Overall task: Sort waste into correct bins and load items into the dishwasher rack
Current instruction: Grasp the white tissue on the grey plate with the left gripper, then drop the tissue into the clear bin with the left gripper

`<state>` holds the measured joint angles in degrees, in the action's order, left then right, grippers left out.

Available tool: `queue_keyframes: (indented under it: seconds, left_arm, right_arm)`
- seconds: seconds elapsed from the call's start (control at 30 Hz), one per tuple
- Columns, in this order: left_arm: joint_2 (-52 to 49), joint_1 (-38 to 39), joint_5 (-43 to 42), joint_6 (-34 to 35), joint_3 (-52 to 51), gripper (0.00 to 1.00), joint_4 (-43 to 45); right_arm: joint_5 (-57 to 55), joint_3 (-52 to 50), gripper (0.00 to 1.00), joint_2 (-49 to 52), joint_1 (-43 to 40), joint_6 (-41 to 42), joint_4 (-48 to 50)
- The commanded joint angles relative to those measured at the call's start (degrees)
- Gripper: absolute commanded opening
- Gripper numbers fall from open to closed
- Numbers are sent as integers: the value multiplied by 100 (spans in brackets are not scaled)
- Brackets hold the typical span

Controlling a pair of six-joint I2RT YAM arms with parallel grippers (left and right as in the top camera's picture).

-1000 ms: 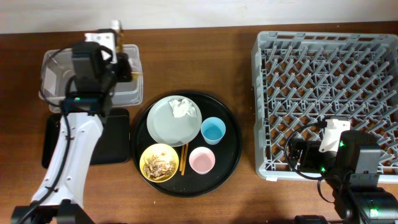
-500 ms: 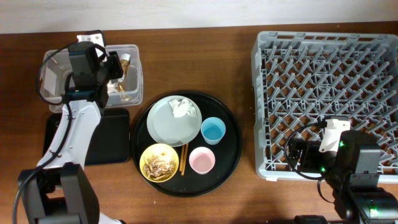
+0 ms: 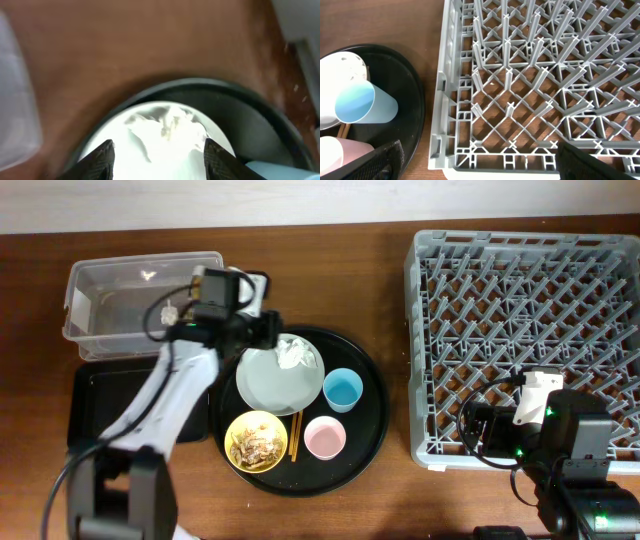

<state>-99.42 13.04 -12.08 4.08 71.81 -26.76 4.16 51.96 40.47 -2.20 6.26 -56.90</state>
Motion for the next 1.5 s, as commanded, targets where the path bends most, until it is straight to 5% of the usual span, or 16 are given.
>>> queue_keyframes:
  seconds: [0.0,0.13,0.27,0.37,0.67,0.93,0.97,1.03,1.13,1.47]
  left_arm:
    - [-610,315,79,-28,24,56,-26]
    - [-1049,468,308,-28,24,56,-28]
    - [-1237,496,308,-28,24,13,-33]
    - [-1239,496,306,-28,24,0,-55]
    - [-144,142,343,-31,133,0,-374]
    - [802,-1102,1342,-28,131,1,273]
    - [778,-1189,1340,-28,131,2,332]
    - [697,-1392,1340,-28,131,29,448]
    - [675,-1526,1340,-28,131,49,472]
    - [1001,-1202,695,-24,133,49,-411]
  right_arm:
    - [33,118,98,4,35,39,2]
    - [33,118,98,4,35,39,2]
    - [33,118,98,4,35,39,-31]
    - [33,118,98,4,35,42,-35]
    - [31,118,98,4,35,39,-55]
    - [31,118,98,4,35,39,-55]
    - [31,118,98,4,35,39,-55]
    - [31,118,98,4,35,39,-55]
    - [31,118,98,4,35,39,-55]
    - [31,118,98,4,35,39,-61]
